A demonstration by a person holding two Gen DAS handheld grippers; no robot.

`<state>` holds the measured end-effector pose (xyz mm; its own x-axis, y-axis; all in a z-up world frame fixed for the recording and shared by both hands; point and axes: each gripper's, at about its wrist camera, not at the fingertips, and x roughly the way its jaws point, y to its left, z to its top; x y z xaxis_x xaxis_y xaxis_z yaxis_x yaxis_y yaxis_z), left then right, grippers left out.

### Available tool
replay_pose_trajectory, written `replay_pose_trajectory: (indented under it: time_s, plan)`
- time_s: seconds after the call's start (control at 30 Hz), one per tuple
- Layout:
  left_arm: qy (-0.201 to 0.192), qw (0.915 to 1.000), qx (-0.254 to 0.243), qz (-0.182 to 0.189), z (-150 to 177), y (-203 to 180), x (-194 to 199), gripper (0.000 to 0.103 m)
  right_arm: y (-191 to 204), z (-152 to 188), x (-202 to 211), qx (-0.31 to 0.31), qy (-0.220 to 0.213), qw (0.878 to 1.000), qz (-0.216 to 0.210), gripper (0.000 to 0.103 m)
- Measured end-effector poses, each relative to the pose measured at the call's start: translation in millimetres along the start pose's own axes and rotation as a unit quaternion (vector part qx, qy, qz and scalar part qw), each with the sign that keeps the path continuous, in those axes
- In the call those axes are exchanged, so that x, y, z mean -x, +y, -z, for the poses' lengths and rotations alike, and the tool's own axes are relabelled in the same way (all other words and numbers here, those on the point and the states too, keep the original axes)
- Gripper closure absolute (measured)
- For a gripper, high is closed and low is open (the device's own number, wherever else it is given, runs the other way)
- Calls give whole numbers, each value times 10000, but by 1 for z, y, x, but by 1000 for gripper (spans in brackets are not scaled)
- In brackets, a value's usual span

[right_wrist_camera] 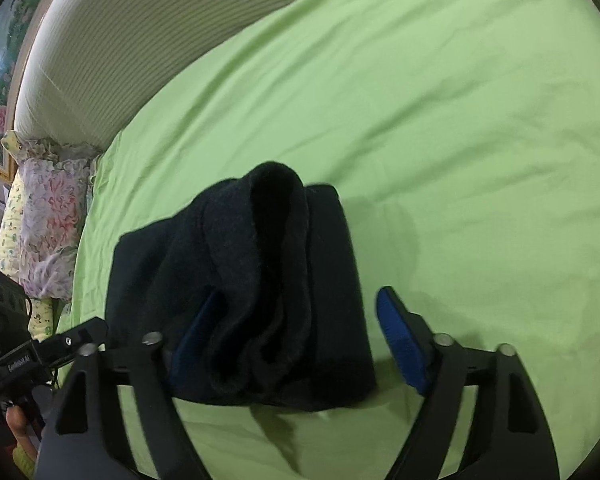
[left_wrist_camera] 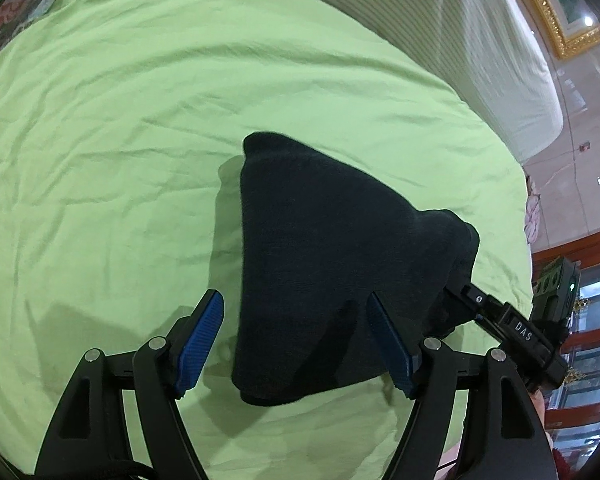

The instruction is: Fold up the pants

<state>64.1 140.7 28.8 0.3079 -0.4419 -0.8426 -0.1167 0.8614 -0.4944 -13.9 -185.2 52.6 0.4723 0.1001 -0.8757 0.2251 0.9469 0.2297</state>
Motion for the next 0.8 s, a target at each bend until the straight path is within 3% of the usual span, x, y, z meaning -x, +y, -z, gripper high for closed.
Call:
replay_pose_trajectory:
  time_s: [0.23, 0.6, 0.67, 0.73, 0.8]
  plan:
    - [155, 9999, 4, -44, -4, 3, -17, 28, -20, 5, -5, -265, 101, 9989, -375, 40]
    - [192, 9996, 12, -208, -9, 2, -39, 26, -27, 7, -11, -384, 206, 9968, -673, 43]
    - [216, 9996, 19, -161, -11, 3, -41, 30, -26, 7, -11, -393, 207, 9968, -672, 43]
    - [267, 9996, 40, -61, -13, 3, -44, 42, -24, 6, -12, -372, 212, 9969, -667, 44]
    - [299, 9995, 56, 45, -14, 3, -45, 48, -21, 6, -13, -324, 220, 9969, -677, 50]
